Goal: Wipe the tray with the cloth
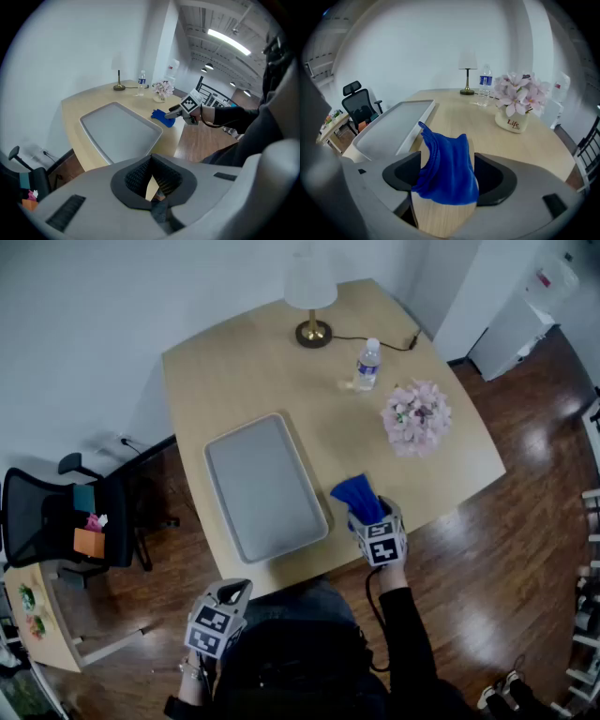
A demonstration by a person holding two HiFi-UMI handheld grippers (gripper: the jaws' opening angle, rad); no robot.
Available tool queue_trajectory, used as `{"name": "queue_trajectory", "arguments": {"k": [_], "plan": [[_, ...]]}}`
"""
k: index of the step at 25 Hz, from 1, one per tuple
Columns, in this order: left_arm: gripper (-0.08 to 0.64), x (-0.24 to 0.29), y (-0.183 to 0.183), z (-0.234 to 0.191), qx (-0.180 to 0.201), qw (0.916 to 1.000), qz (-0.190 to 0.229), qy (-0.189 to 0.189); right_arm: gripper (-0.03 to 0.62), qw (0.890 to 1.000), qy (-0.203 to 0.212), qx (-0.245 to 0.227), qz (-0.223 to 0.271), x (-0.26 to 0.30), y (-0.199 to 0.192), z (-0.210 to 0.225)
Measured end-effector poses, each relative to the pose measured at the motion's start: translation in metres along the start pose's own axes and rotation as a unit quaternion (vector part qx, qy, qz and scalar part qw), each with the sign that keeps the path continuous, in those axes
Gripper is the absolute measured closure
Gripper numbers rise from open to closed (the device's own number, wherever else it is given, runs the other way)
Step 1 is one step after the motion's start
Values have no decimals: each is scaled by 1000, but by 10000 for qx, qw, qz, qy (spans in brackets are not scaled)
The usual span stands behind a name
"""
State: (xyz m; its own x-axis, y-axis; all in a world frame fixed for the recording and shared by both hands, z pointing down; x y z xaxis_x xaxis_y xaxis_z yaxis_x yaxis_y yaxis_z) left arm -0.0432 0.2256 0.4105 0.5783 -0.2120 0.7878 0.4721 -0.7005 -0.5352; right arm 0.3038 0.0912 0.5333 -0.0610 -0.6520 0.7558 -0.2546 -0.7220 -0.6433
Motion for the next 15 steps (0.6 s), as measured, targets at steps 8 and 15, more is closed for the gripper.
{"name": "queue_trajectory", "arguments": {"k": [8, 15], "plan": [[560, 4, 4, -24, -303, 9990, 319, 61, 227, 9986, -41, -256, -468, 46, 5, 6], [560, -4, 17, -48, -185, 9982, 556, 101, 270, 9953, -154, -281, -911, 55, -1, -1]]}}
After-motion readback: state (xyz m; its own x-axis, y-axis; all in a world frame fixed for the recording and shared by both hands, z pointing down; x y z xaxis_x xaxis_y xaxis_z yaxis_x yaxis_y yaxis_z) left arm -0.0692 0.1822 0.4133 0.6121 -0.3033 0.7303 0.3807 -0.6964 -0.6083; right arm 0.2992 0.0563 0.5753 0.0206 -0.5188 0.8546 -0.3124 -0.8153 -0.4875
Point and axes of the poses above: the fingertips, and each gripper's own axes: x forward along the fingers, z to its right, y out of its top, the point moved 10 cm from there along -x, backward along the fingers, and after that the axes turned 11 degrees about -y, right-handed, at the moved point
